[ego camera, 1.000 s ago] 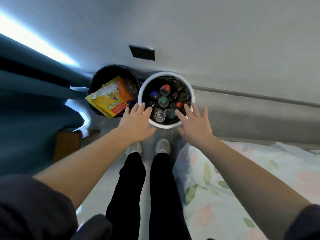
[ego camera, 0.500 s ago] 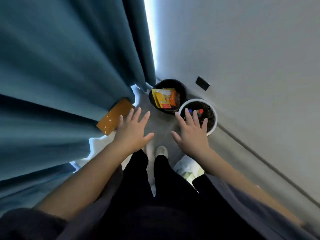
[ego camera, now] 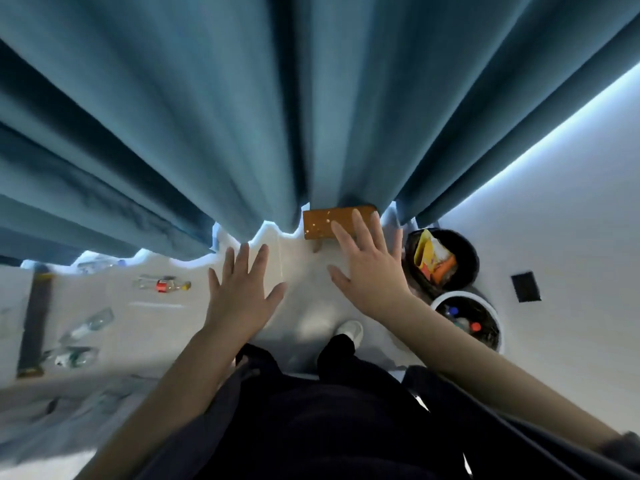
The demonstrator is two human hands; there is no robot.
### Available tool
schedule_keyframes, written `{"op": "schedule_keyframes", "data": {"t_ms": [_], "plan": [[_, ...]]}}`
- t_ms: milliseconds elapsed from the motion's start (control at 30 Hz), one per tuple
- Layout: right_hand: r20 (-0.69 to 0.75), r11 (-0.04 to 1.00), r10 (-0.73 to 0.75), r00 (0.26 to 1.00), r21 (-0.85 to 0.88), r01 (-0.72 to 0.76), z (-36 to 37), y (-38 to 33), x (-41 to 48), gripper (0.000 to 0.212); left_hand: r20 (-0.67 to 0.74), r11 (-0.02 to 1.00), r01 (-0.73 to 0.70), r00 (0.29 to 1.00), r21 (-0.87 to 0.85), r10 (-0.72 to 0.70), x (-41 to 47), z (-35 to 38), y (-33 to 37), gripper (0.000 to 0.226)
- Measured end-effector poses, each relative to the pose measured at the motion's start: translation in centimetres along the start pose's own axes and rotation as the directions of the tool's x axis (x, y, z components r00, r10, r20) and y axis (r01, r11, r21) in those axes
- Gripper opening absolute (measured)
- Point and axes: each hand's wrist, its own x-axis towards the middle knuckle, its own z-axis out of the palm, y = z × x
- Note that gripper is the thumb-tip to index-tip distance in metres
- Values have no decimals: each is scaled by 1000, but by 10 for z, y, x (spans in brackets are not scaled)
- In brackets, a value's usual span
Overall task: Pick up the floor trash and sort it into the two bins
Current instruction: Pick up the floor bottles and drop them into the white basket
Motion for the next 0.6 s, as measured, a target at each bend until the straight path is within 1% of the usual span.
{"op": "schedule_keyframes", "data": {"t_ms": [100,233,333,400,500,600], "plan": [[11,996,-81,997,-39,81,4,-62,19,69,-31,995,65,997,-70,-67,-9,-3,-55,72],[42,986,-157,987,-44,159,19,-152,37,70,-88,982,141,984,-129,-152,-19,-15,-142,72],[88,978,-201,976,-44,205,34,-218,50,69,-121,961,217,964,-170,-239,-27,-21,-212,73],[130,968,-240,962,-39,247,40,-259,60,69,-119,944,266,949,-195,-292,-33,-26,-253,73],[162,943,-318,934,-50,330,45,-312,74,69,-112,908,334,922,-252,-370,-41,-34,-301,74],[182,918,-377,908,-55,393,47,-352,87,69,-114,874,383,895,-300,-431,-47,-36,-332,74]]}}
